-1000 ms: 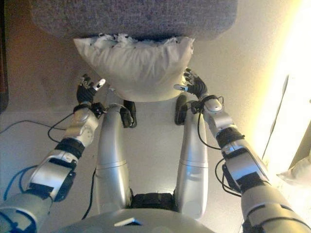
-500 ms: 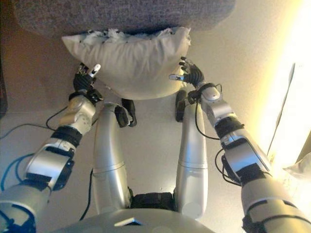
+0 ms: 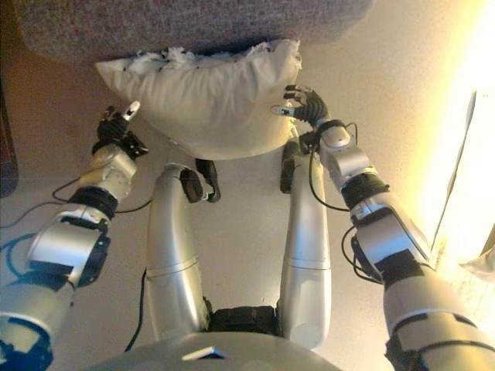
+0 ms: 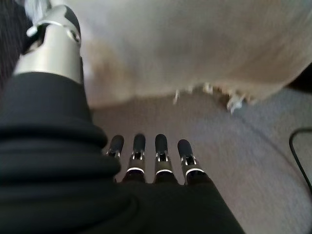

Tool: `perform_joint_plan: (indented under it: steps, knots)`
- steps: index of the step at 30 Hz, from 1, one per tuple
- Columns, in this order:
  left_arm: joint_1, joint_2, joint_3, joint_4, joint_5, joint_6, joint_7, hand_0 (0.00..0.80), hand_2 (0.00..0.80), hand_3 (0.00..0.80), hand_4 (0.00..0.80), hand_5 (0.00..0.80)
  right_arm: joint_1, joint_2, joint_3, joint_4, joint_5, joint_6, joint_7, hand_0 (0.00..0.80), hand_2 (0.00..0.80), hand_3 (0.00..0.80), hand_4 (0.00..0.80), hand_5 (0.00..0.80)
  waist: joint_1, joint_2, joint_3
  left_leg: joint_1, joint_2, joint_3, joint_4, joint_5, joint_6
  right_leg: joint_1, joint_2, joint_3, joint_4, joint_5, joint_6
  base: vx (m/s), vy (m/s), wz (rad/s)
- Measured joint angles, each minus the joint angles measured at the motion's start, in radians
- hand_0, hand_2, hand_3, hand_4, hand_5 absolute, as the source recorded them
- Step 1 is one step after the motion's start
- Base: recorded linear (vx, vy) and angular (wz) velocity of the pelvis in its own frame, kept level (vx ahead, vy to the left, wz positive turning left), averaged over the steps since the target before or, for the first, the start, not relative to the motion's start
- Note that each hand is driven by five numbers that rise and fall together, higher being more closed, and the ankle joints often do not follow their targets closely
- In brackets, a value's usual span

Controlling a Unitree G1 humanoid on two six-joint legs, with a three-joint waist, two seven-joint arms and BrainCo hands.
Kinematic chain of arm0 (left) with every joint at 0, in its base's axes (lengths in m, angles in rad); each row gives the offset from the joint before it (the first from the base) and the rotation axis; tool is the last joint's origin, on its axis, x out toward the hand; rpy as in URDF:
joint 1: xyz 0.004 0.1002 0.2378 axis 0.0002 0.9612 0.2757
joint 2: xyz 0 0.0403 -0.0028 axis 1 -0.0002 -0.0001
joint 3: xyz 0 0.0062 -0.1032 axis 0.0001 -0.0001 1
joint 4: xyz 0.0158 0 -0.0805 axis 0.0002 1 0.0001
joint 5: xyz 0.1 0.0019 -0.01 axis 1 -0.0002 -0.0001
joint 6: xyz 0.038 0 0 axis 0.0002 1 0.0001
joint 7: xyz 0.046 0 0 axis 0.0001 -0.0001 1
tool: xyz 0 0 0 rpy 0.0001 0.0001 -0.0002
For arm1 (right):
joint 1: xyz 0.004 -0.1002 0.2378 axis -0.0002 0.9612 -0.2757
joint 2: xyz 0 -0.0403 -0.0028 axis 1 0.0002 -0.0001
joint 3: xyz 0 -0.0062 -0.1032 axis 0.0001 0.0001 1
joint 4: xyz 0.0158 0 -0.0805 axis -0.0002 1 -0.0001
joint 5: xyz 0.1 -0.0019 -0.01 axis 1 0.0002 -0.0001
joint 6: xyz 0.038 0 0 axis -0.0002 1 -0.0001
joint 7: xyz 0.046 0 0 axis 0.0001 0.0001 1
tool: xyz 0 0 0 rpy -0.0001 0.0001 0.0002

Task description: Pick up the cushion and take it to the sofa

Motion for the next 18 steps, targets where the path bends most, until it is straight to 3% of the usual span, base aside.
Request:
perform_joint_plan:
  steps: [10,18]
  knots:
    - [-0.078,-0.001,0.000,0.081,-0.011,0.002,0.088,0.000,0.000,0.000,0.000,0.000,-0.045,0.000,0.000,0.034,0.018,0.000,-0.088,0.000,0.000,0.000,0.000,0.000,0.006,0.008,0.004,0.006,0.002,0.016,-0.034,-0.005,0.003,-0.001,-0.003,-0.001,-0.026,-0.008,-0.005,0.028,0.020,0.00]
    - [-0.098,-0.018,-0.029,0.048,-0.011,-0.001,-0.048,0.000,0.000,0.000,0.000,0.000,-0.047,-0.002,0.000,0.036,0.017,0.006,-0.106,0.000,0.000,0.000,0.000,0.000,0.008,0.009,0.003,0.014,0.006,0.027,-0.047,-0.003,0.006,0.002,-0.004,0.006,-0.037,-0.010,0.002,0.002,0.047,0.00]
